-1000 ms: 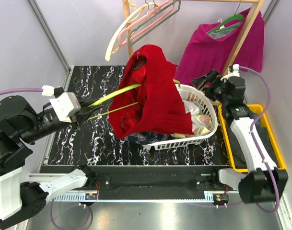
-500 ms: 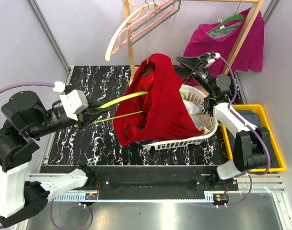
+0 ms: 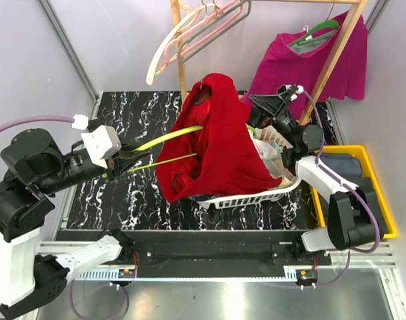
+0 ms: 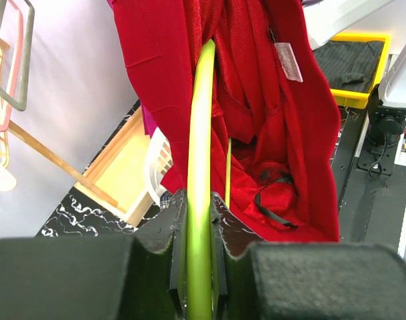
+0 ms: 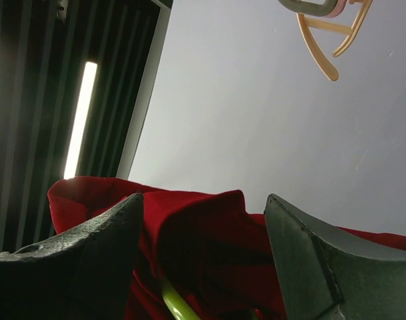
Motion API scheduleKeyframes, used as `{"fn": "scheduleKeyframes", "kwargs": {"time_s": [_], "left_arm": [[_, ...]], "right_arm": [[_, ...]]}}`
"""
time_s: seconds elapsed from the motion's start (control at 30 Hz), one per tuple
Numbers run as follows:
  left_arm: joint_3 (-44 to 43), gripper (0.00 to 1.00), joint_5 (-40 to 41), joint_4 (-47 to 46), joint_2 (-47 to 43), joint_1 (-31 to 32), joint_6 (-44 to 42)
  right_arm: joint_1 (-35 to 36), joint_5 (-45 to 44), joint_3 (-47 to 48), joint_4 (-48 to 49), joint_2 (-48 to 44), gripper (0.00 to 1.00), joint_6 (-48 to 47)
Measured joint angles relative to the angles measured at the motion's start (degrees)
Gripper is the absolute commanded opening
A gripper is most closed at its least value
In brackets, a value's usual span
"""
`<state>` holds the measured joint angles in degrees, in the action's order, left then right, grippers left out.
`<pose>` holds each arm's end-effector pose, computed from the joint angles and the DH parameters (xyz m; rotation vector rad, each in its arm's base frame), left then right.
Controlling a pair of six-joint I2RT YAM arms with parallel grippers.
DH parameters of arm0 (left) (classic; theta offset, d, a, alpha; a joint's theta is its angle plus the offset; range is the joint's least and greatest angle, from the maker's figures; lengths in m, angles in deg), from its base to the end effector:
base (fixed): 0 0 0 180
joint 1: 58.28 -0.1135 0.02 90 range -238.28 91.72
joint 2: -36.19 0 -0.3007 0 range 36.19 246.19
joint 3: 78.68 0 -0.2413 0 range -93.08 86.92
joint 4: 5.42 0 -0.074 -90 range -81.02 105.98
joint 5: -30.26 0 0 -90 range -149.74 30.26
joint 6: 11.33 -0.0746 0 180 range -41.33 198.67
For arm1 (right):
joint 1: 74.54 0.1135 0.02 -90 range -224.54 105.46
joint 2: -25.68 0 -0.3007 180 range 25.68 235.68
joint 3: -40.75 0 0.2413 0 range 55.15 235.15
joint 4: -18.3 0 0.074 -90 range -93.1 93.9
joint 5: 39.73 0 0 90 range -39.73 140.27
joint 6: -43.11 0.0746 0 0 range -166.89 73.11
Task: Remove the skirt from the hanger
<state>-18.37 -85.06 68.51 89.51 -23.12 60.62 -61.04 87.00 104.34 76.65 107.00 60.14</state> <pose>0.0448 -0.0706 0.5571 1.0564 1.3650 -0.5969 0.2871 0.1148 0.4244 0.2445 1.2660 2.1465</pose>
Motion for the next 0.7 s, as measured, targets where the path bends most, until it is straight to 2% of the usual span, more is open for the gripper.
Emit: {"fn": "scheduleKeyframes", "kwargs": {"time_s": [0.37,0.43,0.6,0.7], "left_arm": [[0.48,0.00,-0.02,-0.22,0.07,-1.05,0.52],[0.72,0.00,-0.11,-0.44,0.17,-1.25,0.70],[0.81,0.00,-0.55,-0.98,0.48,-1.70,1.33],[0.81,0.00,-0.74,-1.29,0.70,-2.01,1.55]], "right_arm": [[0.11,0.70,0.72,0.90,-2.75,0.71,-1.09],[0.28,1.11,2.03,-0.15,-3.63,0.67,-2.27],[1.44,2.34,5.44,-3.72,-5.51,0.49,-5.60],[2.45,2.99,6.27,-5.66,-5.49,0.44,-6.95]]}}
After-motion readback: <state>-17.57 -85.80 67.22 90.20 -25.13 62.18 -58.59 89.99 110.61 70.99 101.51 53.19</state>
